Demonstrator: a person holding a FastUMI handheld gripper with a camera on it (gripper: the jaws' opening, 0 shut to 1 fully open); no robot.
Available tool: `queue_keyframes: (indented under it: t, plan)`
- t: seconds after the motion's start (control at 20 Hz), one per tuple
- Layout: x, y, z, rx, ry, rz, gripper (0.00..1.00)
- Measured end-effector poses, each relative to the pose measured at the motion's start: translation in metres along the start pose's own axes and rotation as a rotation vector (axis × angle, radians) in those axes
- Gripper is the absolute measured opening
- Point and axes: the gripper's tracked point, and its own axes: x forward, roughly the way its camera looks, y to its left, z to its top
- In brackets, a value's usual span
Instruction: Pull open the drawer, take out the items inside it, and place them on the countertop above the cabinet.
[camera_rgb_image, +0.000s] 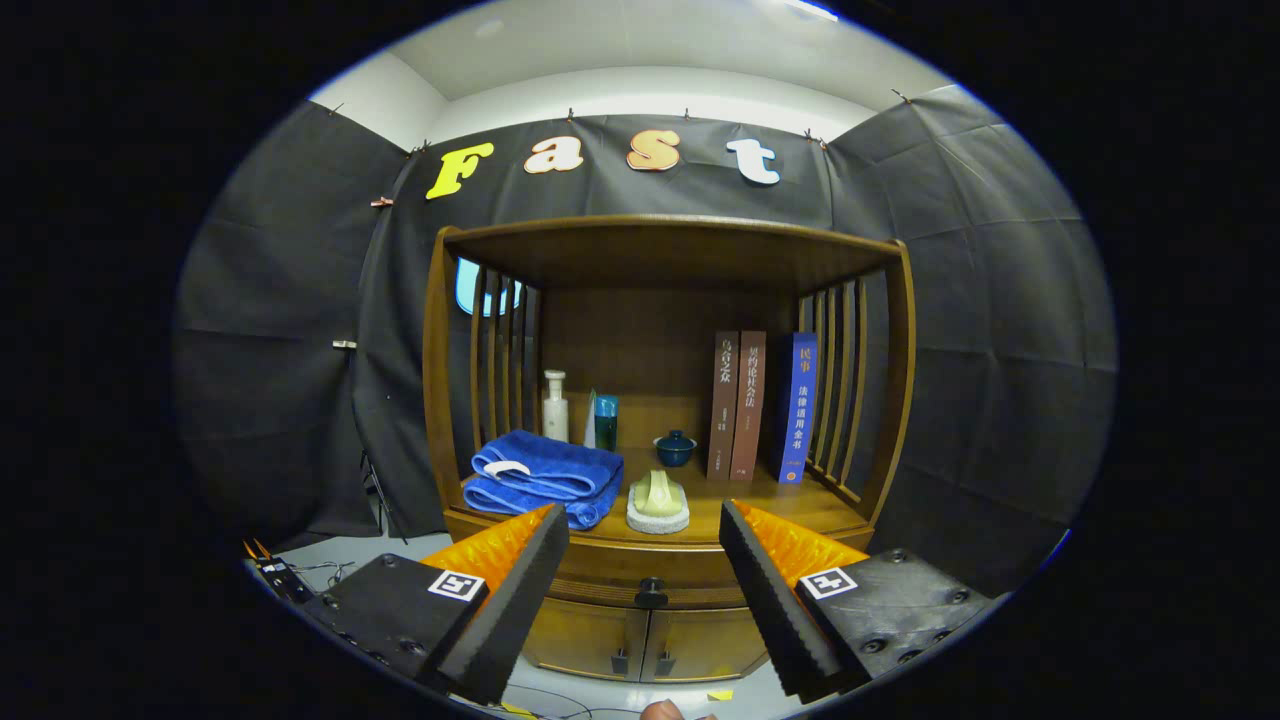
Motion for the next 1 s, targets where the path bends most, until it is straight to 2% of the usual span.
queue_keyframes:
  t: [0.25, 0.5, 1.0]
  plan:
    - [-0.021, -0.005, 0.034, 0.072, 0.004, -0.006, 0.98]
    - [-0.027, -0.005, 0.037, 0.043, 0.040, -0.009, 0.99]
    - [-0.027, -0.009, 0.037, 0.068, 0.041, -0.010, 0.99]
